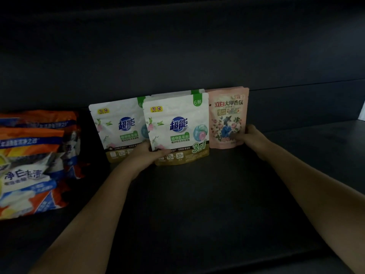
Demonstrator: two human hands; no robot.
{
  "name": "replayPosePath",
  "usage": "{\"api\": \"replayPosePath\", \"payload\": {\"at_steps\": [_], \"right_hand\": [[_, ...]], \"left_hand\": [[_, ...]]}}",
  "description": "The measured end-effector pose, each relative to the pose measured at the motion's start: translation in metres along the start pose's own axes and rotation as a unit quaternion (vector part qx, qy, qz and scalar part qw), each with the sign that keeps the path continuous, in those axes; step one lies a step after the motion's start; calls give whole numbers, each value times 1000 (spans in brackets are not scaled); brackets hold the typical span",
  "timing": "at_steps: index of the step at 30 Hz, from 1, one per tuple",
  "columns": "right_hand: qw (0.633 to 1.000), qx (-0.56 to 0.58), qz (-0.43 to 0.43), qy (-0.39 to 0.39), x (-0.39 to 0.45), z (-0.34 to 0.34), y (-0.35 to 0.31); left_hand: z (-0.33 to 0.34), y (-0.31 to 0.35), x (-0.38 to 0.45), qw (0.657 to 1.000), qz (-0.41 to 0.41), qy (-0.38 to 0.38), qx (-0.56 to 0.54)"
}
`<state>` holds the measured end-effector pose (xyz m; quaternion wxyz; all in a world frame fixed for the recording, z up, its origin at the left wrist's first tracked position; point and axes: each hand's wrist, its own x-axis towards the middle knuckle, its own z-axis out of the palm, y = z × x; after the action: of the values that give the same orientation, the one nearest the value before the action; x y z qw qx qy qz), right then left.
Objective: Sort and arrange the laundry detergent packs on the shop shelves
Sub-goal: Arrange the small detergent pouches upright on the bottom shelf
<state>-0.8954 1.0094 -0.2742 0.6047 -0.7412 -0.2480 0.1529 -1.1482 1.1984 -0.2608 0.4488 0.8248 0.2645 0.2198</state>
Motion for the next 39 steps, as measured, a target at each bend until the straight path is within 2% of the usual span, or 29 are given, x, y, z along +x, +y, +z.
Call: {"api": "replayPosePath", "payload": {"at_steps": [4,7,11,14,18,21,24,29,32,34,39], "right_hand": [[998,-53,6,-21,-6,-4,-1],[993,-117,17,-16,-9,-14,5],[970,-235,43,36,-50,-20,-2],[946,-318,41,41,-86,-23,-11],[914,-405,-26,4,-132,-32,-21],[867,-488,-103,6,-161,-49,-25],[850,-512,-123,21,-176,-79,-24],[849,-524,-61,33,-203,-140,-30],[842,-536,-29,51,-240,-183,-32],[833,-550,-1,60,-273,-213,-39],[827,-546,97,94,-357,-283,-106]], "left_hand": [[-7,2,-4,999,-9,-19,29],[-15,5,-8,994,-40,-39,93],[-23,16,-23,980,-100,-42,166],[-18,25,-42,963,-98,-37,248],[12,45,-78,926,-5,4,376],[55,67,-95,903,88,-26,420],[103,102,-101,876,204,-60,432],[190,174,-120,842,280,-117,447],[228,224,-147,815,274,-192,473],[243,259,-170,799,297,-231,468],[249,353,-222,751,410,-243,457]]}}
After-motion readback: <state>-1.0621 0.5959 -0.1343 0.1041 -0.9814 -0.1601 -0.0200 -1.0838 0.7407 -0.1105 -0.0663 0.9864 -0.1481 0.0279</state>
